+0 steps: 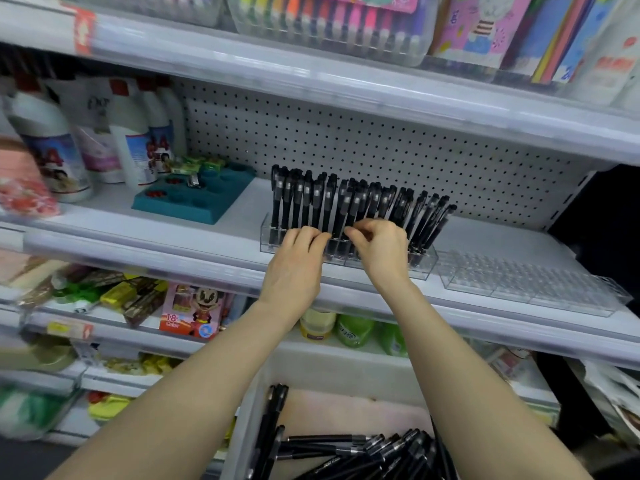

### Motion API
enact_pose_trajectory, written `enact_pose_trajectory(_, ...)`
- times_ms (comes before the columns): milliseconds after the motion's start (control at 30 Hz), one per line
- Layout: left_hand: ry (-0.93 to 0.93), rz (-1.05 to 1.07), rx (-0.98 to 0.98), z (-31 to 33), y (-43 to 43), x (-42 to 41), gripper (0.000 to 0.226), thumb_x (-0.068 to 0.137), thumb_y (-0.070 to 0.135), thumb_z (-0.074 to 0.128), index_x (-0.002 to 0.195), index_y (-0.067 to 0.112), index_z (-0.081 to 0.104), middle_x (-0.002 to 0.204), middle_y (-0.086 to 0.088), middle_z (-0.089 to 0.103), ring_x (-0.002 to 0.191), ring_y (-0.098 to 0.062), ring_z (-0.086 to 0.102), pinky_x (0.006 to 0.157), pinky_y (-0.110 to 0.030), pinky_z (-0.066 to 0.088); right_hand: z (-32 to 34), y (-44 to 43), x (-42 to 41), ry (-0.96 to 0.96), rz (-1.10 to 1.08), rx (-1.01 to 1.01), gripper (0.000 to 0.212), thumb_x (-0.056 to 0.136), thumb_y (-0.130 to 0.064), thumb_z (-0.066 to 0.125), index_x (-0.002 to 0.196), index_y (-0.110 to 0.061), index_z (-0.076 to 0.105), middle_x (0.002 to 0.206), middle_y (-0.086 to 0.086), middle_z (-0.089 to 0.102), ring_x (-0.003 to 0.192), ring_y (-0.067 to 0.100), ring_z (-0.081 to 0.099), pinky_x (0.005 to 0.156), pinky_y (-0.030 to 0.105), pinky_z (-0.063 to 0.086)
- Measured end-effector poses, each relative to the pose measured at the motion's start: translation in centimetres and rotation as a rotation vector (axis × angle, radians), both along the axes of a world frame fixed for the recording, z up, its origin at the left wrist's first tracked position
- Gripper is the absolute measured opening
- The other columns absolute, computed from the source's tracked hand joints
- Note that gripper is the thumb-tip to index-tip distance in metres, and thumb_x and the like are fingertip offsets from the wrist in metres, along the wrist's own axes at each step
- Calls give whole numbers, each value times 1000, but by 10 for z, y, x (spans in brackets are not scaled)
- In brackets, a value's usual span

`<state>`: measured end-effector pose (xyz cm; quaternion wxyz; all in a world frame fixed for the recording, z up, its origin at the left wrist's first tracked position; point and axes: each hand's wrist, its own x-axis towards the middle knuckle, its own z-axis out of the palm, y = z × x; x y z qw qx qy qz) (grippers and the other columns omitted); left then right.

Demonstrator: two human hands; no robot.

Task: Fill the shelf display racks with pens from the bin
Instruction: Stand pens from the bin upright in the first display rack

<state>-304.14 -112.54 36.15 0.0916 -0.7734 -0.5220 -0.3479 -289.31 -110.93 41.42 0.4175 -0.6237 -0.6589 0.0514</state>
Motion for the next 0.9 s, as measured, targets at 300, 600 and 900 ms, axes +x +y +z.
enact_pose_trajectory(300, 9, -5, -8, -3, -1, -1, 57, 78, 0, 72, 132, 9, 54, 123, -5, 53, 113, -23, 45, 83, -34, 53, 3, -4, -5, 17, -25, -32, 21, 92, -26, 66, 99, -9, 76, 70, 1, 64, 69, 18, 61, 71, 27, 46)
enact_pose_trajectory(600, -21, -32, -74, -5, -30, 0, 62, 83, -2, 64, 140, 13, 47, 144, -7, 43, 134, -25, 36, 97, -39, 47, 2, -31, 2, 34, -58, 1, 17, 89, -24, 69, 98, -11, 75, 79, 2, 72, 77, 19, 67, 82, 39, 55)
enact_pose_trajectory(900, -91, -100, -204, -81, -93, 7, 35, 91, 15, 58, 126, 15, 60, 119, -7, 57, 105, -30, 53, 80, -43, 51, -73, -125, 22, 60, -69, -61, 11, 88, -24, 70, 88, -16, 76, 78, -3, 72, 67, 14, 65, 70, 30, 53)
